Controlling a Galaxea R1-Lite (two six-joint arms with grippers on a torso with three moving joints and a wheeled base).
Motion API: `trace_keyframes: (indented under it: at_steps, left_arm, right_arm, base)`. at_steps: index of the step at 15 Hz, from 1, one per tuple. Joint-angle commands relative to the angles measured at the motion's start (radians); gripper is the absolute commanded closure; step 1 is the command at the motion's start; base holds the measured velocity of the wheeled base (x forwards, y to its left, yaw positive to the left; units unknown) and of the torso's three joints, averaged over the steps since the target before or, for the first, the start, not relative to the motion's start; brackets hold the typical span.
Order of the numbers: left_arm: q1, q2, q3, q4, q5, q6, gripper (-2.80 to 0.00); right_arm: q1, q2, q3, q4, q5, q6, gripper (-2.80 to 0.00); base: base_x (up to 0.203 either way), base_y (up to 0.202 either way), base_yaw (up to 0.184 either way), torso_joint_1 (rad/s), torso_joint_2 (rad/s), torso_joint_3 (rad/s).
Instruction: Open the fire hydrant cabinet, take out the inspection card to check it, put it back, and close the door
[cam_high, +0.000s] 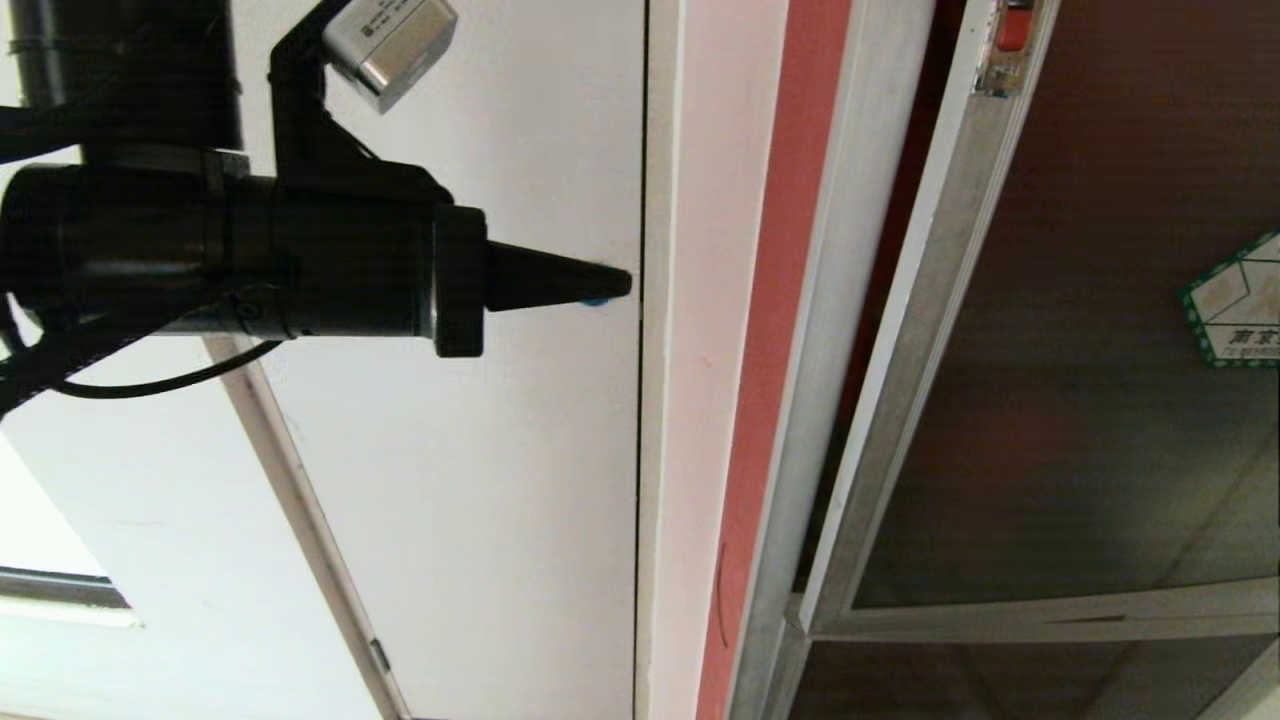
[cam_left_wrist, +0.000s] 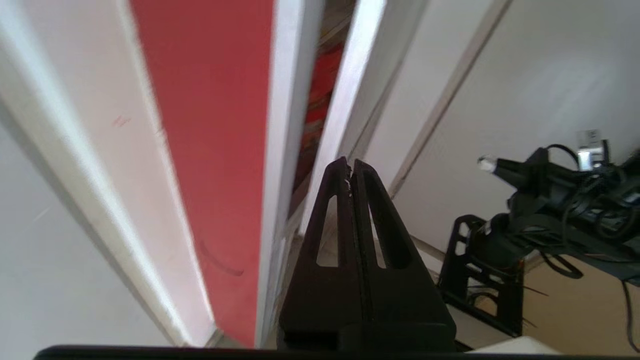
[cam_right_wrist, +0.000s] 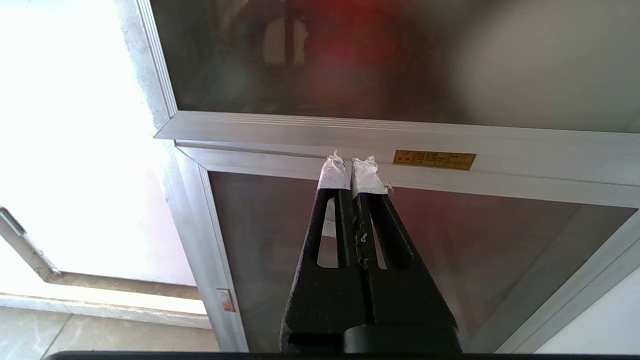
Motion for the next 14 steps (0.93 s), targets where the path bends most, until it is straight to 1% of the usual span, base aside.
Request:
trace_keyframes:
  at_steps: [1, 3, 6, 11, 14]
  left_arm:
    - [-0.047, 0.056, -0.040, 0.000, -0.003, -0.001, 0.00]
    - [-0.096, 0.085, -0.072, 0.000, -0.002, -0.001, 0.00]
    - [-0.143, 0.132, -0.121, 0.000, 0.001, 0.000, 0.00]
    - [-0.211, 0.195, -0.153, -0.003, 0.007, 0.008, 0.00]
    - [-0.234, 0.247, -0.184, -0.041, 0.015, 0.006, 0.00]
  right_arm:
    - [0.000, 0.001, 0.000, 0.000, 0.000, -0.001, 0.00]
    - [0.000, 0.001, 0.000, 0.000, 0.000, -0.001, 0.00]
    - [0.000, 0.001, 0.000, 0.000, 0.000, -0.001, 0.00]
    - [0.000, 0.001, 0.000, 0.000, 0.000, -0.001, 0.00]
    - [0.000, 0.001, 0.000, 0.000, 0.000, -0.001, 0.00]
  base:
    - [0.000, 0.000, 0.000, 0.000, 0.00, 0.000]
    - [0.000, 0.000, 0.000, 0.000, 0.00, 0.000]
    - [0.000, 0.000, 0.000, 0.000, 0.00, 0.000]
    - [0.000, 0.000, 0.000, 0.000, 0.00, 0.000]
    - [0.000, 0.000, 0.000, 0.000, 0.00, 0.000]
